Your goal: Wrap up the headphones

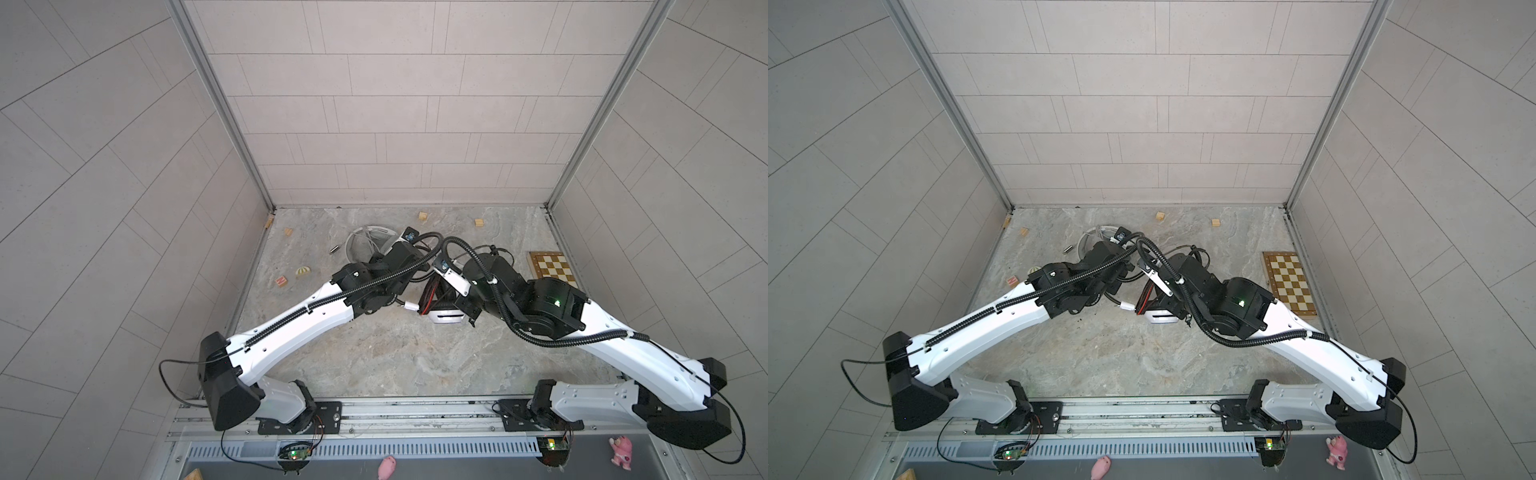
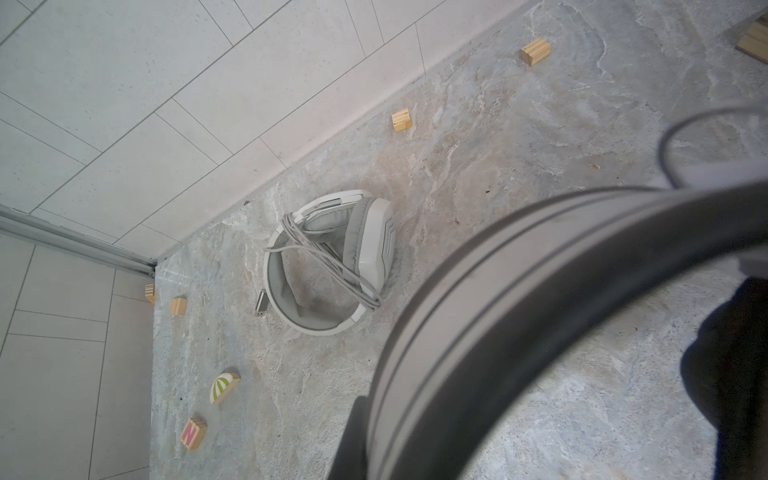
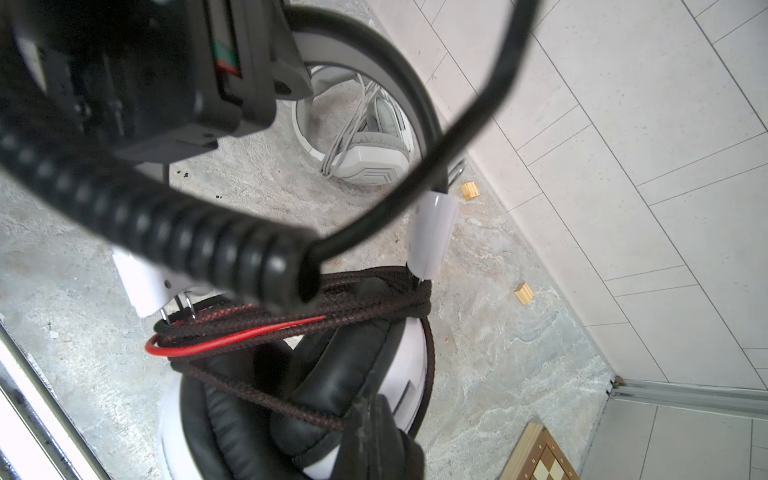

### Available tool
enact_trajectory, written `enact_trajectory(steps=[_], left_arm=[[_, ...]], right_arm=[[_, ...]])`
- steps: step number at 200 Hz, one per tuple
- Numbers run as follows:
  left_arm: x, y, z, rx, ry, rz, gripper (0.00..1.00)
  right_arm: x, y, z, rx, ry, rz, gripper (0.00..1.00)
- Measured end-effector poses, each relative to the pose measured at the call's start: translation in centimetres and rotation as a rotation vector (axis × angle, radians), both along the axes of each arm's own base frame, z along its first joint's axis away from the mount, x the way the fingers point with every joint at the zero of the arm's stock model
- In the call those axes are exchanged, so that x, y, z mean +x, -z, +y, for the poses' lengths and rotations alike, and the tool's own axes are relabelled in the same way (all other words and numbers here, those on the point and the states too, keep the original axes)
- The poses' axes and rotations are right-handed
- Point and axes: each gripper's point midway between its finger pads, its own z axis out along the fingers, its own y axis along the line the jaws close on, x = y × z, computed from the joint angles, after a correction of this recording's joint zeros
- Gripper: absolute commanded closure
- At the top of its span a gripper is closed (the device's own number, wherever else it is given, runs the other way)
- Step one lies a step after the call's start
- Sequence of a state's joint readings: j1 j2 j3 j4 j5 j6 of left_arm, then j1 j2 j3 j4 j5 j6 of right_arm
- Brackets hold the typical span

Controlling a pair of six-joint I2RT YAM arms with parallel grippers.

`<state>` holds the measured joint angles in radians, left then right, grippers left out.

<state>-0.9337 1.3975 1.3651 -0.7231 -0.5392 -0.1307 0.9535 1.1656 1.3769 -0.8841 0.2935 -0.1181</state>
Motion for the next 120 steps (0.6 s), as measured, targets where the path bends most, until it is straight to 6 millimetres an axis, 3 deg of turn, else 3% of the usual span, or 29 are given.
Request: enact_trajectory(steps=[32, 73, 94, 120], left_arm=[[-0.4, -0.4, -0.3, 0.016, -0.005, -0.033, 1.00], [-0.3, -1.6, 2.0, 0.075, -0.101, -0.120, 1.00], [-1.1, -0.7, 4.0, 0.079, -0.111, -0.098, 1.00], [-1.5, -0.5, 5.0, 0.005, -0.092, -0.063, 1.00]], right_arm=[[-0.4, -0.1, -0.2, -0.017, -0.016, 0.016, 1.00], [-1.0, -2.5, -0.5, 0.033, -0.025, 0.037, 1.00], [-1.0, -1.6, -1.2, 0.015, -0.006, 0.064, 1.00], [-1.2, -0.6, -1.5, 0.002, -0.002, 0.079, 1.00]])
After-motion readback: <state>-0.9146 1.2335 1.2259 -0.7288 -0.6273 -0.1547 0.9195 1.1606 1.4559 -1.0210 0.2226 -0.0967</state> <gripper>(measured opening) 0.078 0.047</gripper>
